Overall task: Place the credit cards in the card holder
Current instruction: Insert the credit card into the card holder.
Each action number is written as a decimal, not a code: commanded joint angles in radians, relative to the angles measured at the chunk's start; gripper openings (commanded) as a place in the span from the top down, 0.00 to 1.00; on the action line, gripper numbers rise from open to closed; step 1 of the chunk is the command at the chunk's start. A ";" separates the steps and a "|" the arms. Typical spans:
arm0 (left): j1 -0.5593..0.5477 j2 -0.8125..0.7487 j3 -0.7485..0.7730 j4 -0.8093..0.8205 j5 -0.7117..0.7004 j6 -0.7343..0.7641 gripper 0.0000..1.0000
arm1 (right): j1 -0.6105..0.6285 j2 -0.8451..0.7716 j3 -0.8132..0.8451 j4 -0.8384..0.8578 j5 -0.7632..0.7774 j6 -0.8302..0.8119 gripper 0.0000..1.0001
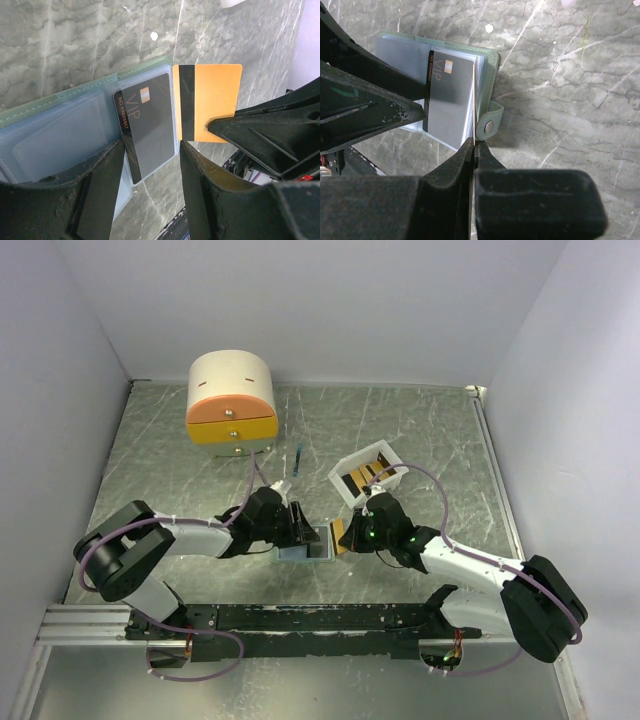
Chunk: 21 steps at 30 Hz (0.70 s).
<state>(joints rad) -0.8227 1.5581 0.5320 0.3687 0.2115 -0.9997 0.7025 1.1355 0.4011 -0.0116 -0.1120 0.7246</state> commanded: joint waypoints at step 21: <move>-0.039 -0.197 0.051 -0.263 -0.148 0.081 0.40 | 0.027 -0.098 0.076 -0.112 0.054 0.029 1.00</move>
<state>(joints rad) -0.8612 1.4227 0.5716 0.2020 0.1360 -0.9638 0.7071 1.0512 0.4381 -0.0971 -0.0612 0.7284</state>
